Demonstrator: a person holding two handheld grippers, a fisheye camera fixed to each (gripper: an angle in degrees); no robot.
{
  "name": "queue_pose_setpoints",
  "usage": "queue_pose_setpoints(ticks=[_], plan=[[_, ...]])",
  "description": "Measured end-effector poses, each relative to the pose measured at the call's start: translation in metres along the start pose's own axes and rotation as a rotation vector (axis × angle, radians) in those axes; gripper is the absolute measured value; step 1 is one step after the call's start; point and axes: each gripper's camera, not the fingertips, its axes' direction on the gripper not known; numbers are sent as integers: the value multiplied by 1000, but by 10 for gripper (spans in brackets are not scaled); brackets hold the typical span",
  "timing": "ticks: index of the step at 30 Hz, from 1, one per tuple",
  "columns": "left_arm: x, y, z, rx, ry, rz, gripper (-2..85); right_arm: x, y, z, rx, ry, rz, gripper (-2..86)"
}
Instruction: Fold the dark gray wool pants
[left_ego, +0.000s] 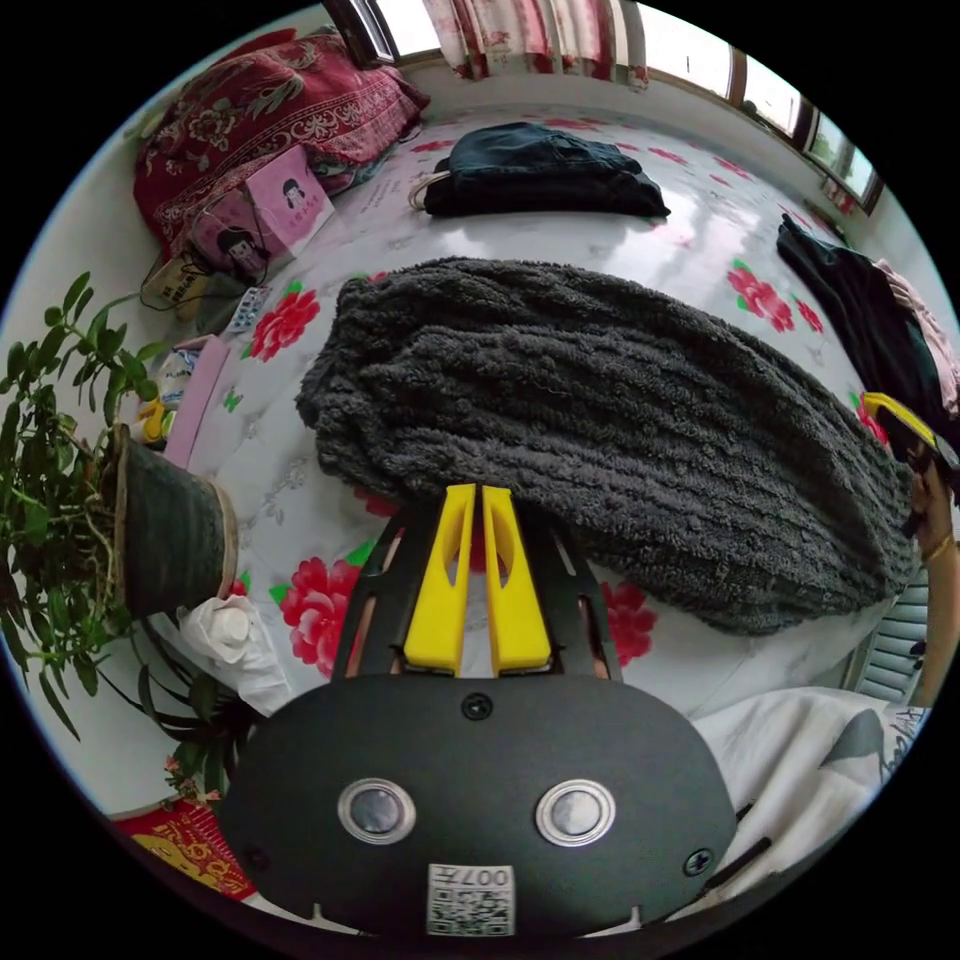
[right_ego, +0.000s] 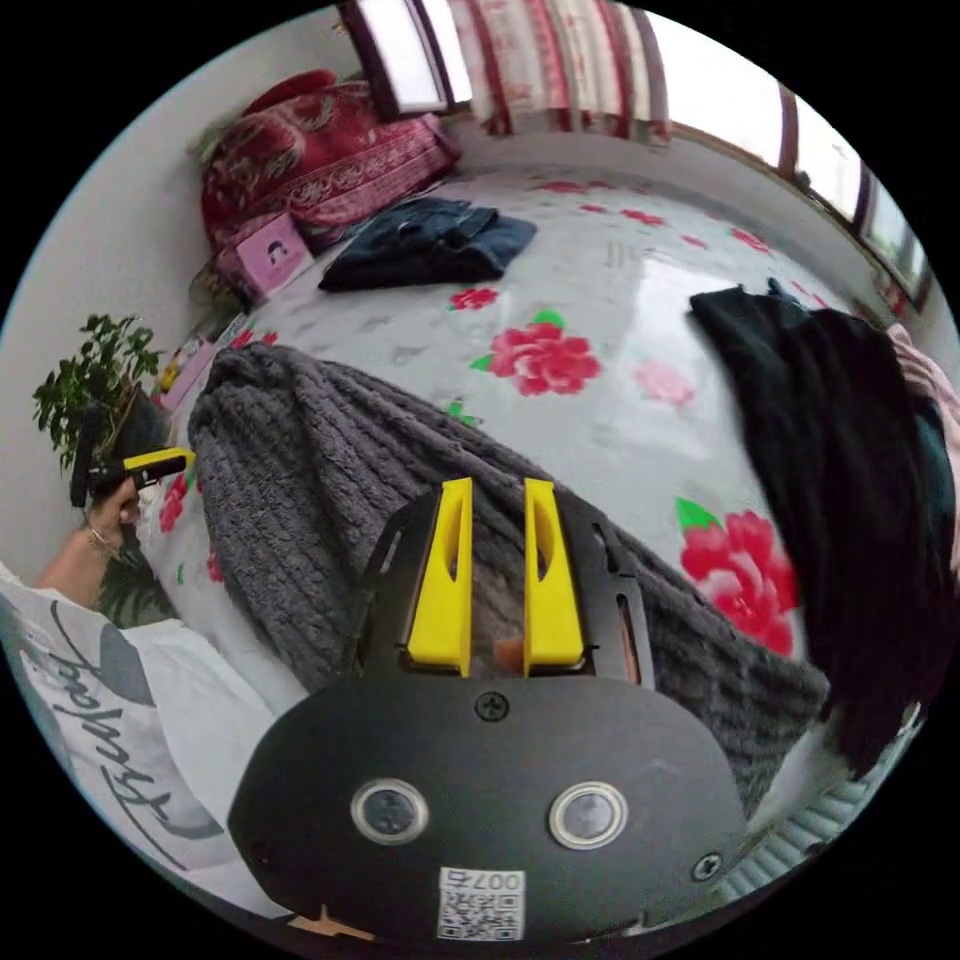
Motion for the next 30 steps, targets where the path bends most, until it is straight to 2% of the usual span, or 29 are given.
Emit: queue_pose_setpoints(ticks=[6,12,16,18,20,21,25,27,30], plan=[[6,-4,11,-37,-10,14,-9,-44,-48,81,-244,60,-128,7],[-2,-6,23,-51,0,-14,-10,-52,-69,31,-101,167,-192,-2],[-4,-8,33,-63,16,-47,-10,-46,-76,38,-85,251,-151,-3],[-2,-8,36,-67,0,-38,-10,-32,-70,88,-222,407,-105,-2],[0,-8,38,-69,-17,-20,-10,-18,-59,122,-381,426,-60,-2],[0,-7,38,-71,-20,-16,-10,-21,-52,103,-259,426,-71,-2],[-2,-3,39,-68,-27,-7,-10,-5,-24,38,-80,293,33,3],[-3,-2,40,-67,-27,-9,-10,25,16,-15,38,172,150,17],[-4,0,43,-67,-35,-6,-10,86,91,-69,113,0,355,40]])
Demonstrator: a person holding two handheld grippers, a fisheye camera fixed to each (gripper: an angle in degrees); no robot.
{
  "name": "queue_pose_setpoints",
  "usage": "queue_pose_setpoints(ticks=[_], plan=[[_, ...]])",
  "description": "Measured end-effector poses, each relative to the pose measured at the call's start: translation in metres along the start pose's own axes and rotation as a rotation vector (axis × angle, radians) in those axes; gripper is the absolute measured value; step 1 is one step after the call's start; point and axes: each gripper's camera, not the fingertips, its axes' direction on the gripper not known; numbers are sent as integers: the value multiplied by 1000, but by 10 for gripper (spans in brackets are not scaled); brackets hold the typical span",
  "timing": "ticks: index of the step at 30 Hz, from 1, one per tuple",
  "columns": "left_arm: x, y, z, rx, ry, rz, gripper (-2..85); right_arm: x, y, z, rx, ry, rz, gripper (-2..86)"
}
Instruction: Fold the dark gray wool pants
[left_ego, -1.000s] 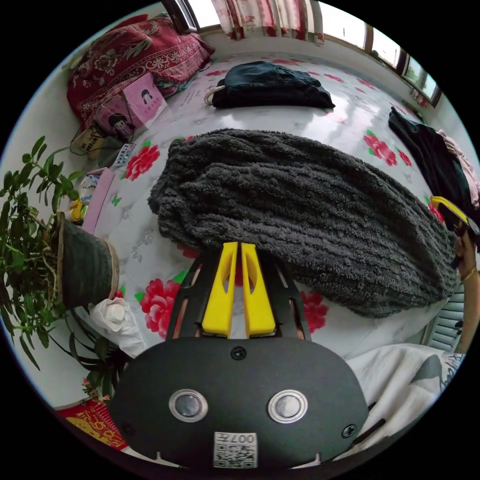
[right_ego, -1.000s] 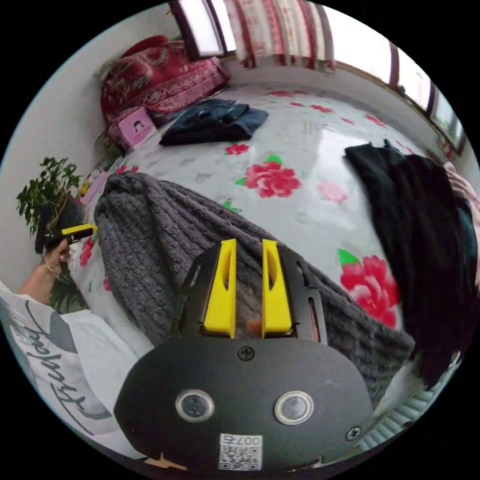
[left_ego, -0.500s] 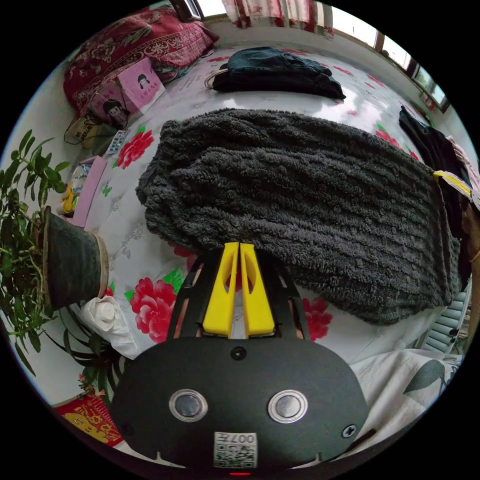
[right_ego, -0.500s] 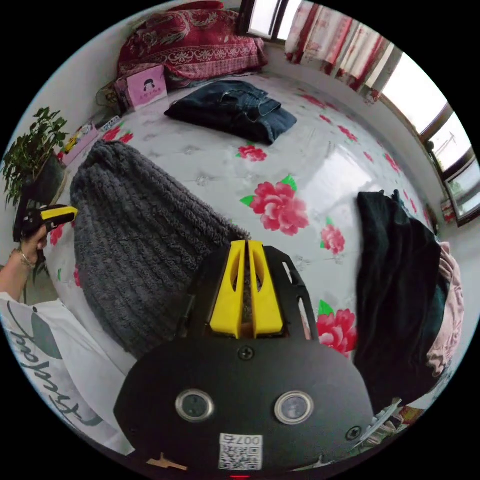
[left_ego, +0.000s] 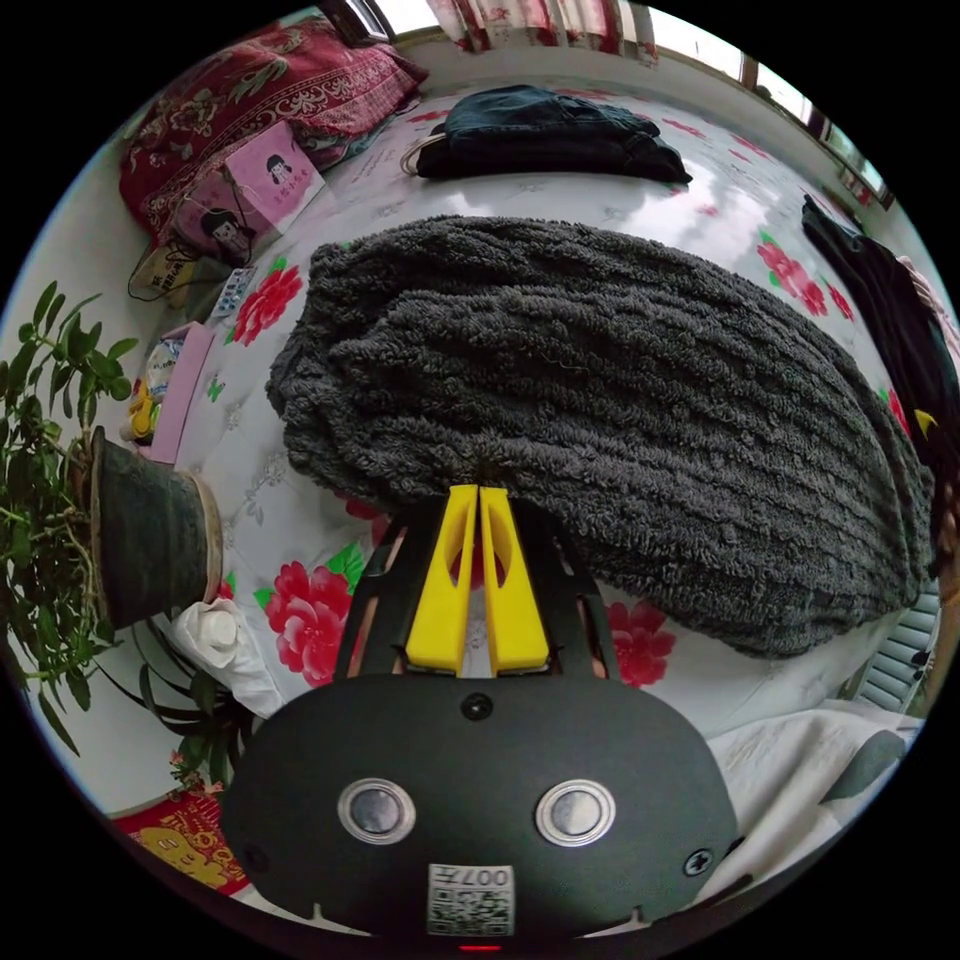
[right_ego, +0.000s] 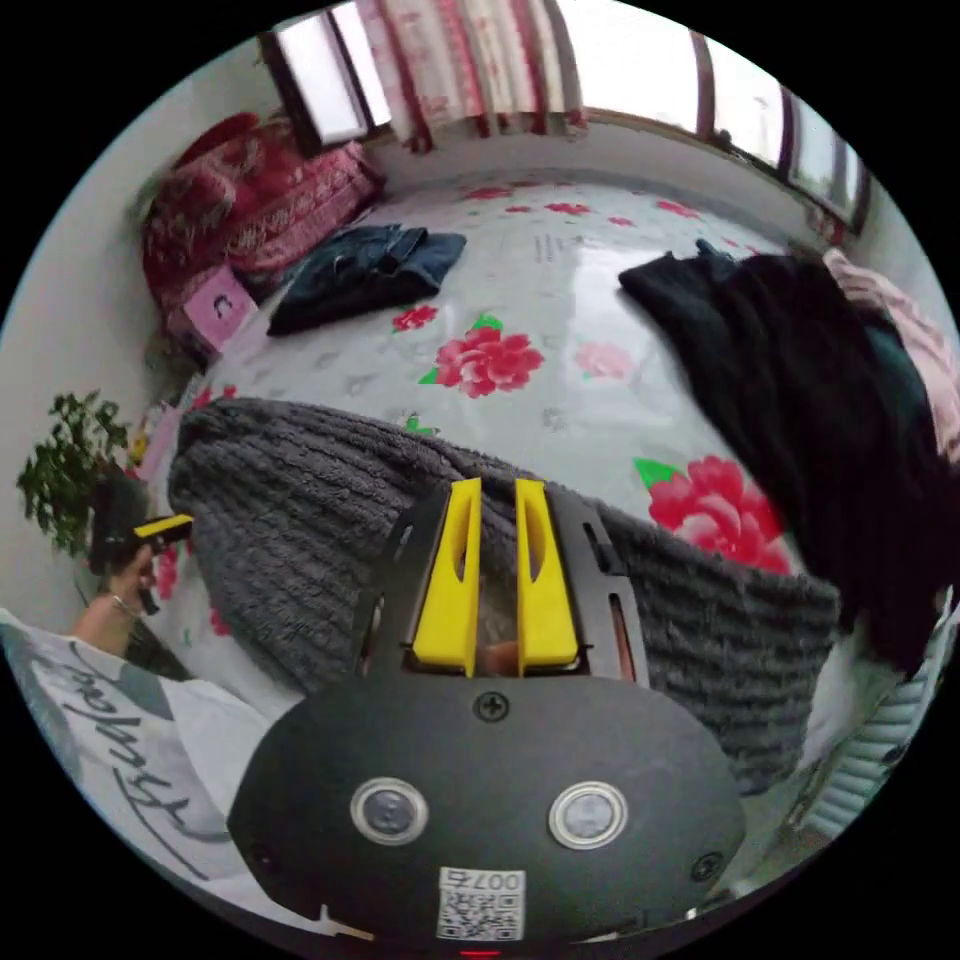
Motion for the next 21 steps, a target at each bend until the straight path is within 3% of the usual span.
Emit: queue_pose_setpoints(ticks=[3,6,9,12,15,21], plan=[[-1,3,3,0,-14,10,-10,97,70,-55,64,-67,285,61],[-5,7,7,5,-21,16,-10,181,163,-112,171,15,602,74],[-9,9,13,12,-28,21,-10,241,258,-157,298,65,897,84],[-12,10,19,7,-48,33,-10,276,324,-165,375,-33,1065,95],[-15,12,24,-1,-76,47,-10,290,352,-151,437,-184,1101,104],[-42,27,31,-10,-64,30,-10,299,342,-123,438,-245,1064,119]])
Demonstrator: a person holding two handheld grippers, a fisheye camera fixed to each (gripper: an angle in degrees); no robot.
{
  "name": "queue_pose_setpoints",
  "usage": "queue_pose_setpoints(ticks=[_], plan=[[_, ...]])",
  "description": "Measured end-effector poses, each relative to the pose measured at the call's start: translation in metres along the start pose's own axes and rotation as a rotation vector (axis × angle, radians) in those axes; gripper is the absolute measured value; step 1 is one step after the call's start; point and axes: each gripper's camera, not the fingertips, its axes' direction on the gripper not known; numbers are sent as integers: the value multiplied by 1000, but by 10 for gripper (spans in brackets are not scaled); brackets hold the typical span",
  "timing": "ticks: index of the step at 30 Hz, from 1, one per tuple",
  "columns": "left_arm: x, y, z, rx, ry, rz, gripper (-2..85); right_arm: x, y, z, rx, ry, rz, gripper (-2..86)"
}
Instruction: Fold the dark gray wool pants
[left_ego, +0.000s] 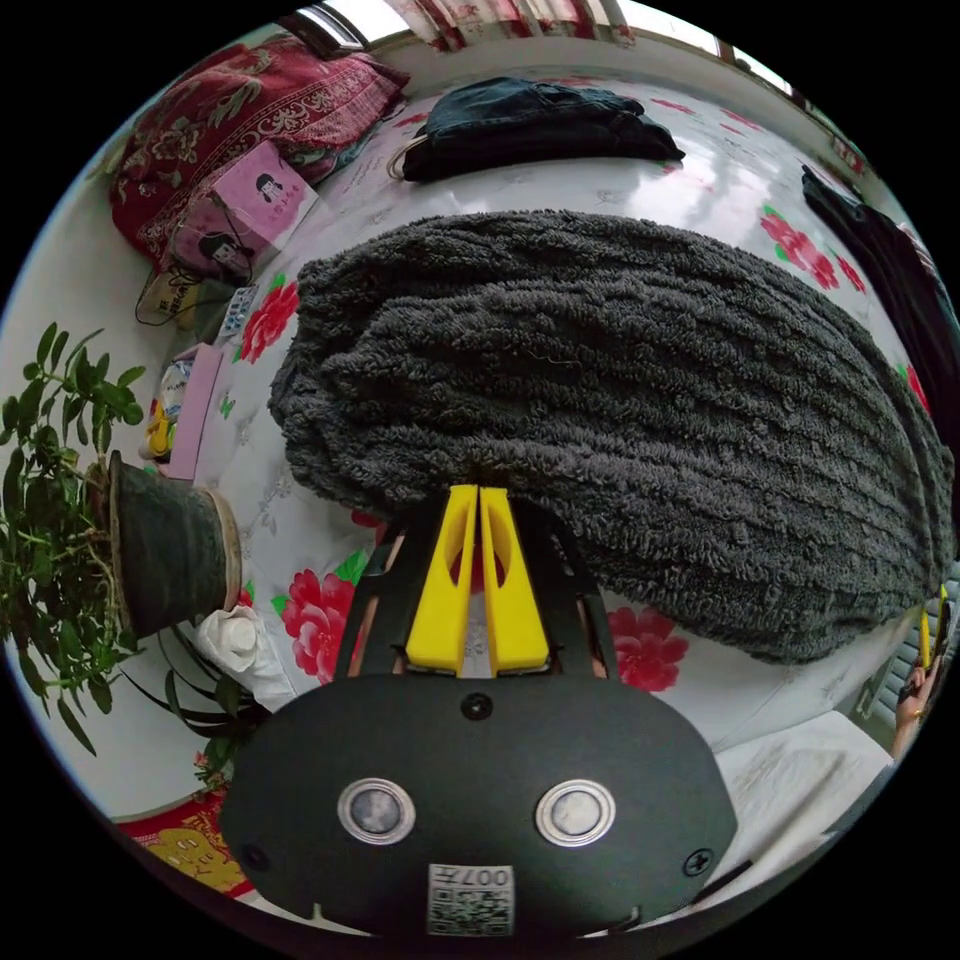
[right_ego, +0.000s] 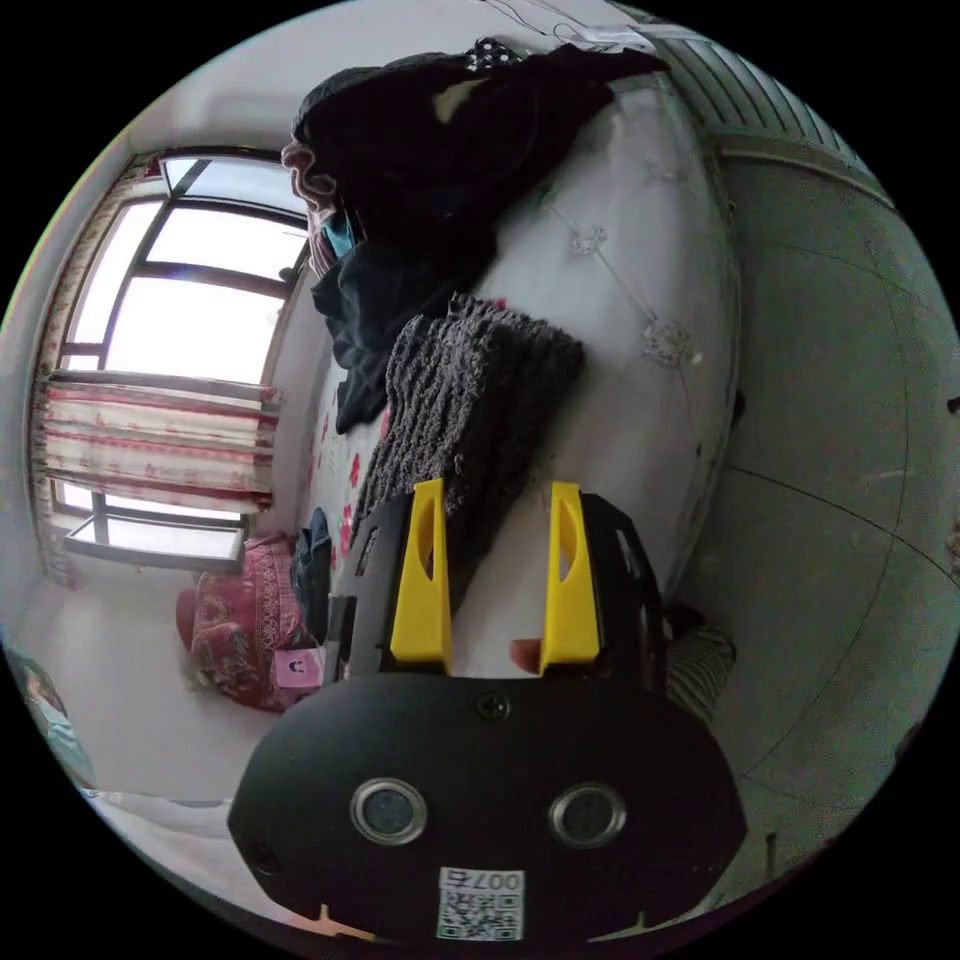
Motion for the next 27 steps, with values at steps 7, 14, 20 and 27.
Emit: queue_pose_setpoints(ticks=[7,14,20,27], plan=[[-77,50,3,75,197,-153,-8,10,-15,-2,39,-77,46,102],[-171,96,32,157,489,-396,66,7,-39,22,-1,-97,169,62],[-254,128,69,198,653,-675,101,-196,-23,32,-87,-81,-511,40],[-298,116,95,225,652,-719,113,-378,219,115,-419,-142,-1410,44]])
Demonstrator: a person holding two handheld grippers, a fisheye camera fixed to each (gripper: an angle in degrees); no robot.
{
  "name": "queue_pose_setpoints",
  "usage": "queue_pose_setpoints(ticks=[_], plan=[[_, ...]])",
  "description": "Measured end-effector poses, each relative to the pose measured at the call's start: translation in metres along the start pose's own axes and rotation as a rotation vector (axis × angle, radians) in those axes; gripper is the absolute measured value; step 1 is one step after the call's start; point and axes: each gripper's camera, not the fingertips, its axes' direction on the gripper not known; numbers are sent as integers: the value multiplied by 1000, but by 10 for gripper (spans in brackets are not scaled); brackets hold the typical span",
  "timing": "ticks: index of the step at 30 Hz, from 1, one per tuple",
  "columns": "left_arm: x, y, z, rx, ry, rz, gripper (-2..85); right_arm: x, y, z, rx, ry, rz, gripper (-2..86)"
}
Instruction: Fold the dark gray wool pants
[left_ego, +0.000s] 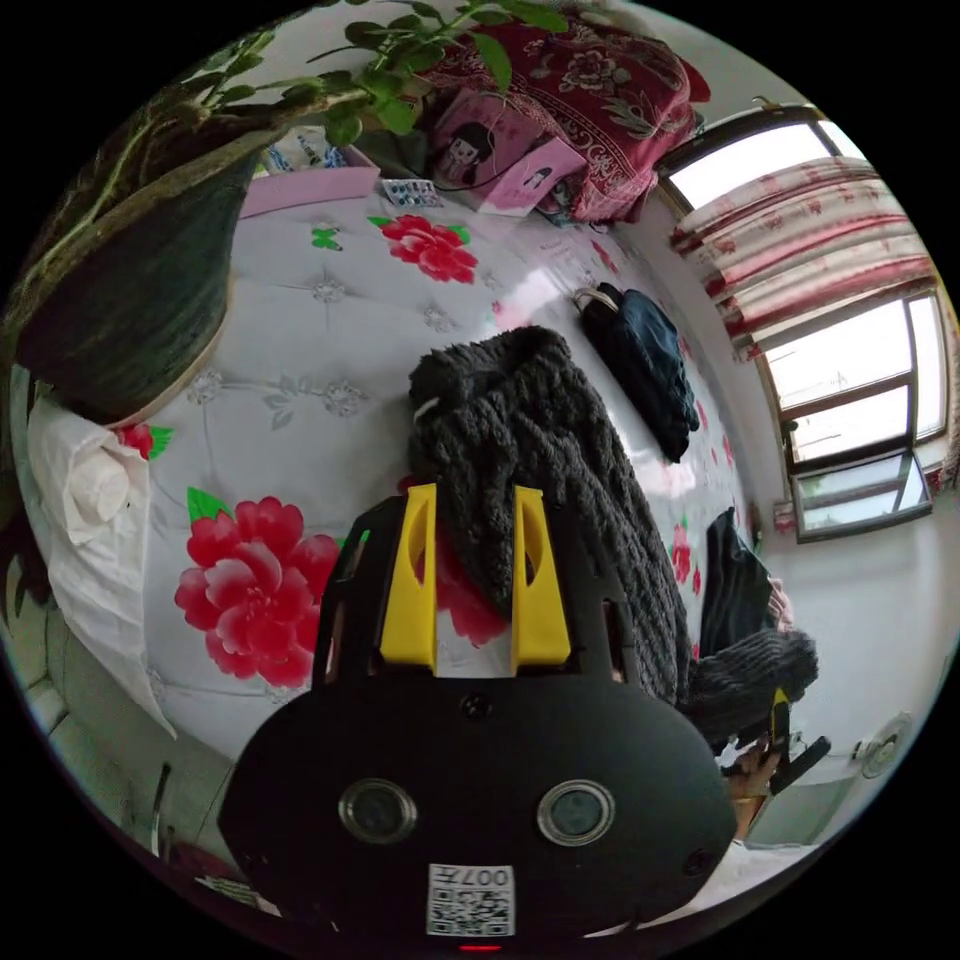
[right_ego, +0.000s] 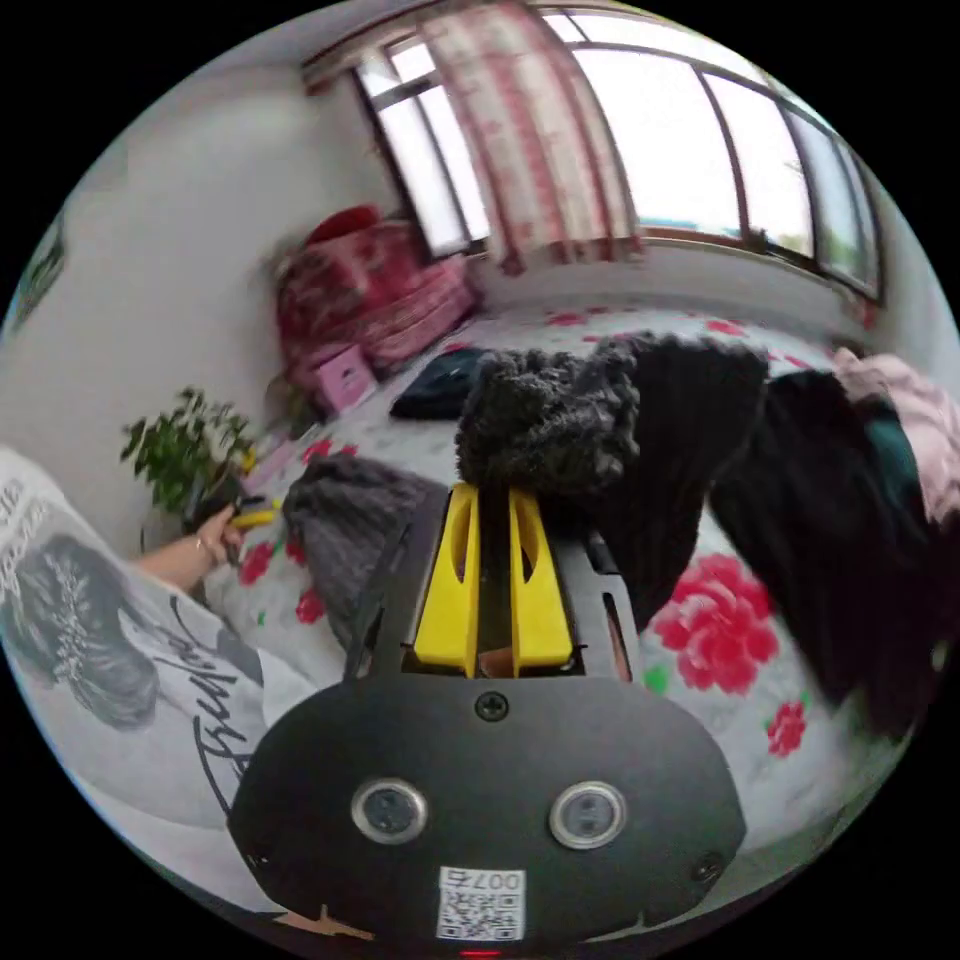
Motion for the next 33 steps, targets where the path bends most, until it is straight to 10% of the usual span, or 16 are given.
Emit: queue_pose_setpoints(ticks=[6,15,21,26,33], plan=[[-8,-31,39,-63,-49,-32,115,-102,30,191,-521,-211,-151,60],[25,-38,39,-28,20,65,2,-63,26,148,-349,-116,-25,75],[229,14,-15,37,215,736,-8,1,34,106,-180,-99,226,84],[380,175,18,-272,390,1410,3,75,63,62,-34,-90,473,87],[372,235,116,-524,174,1334,58,160,151,25,87,-148,822,97]])
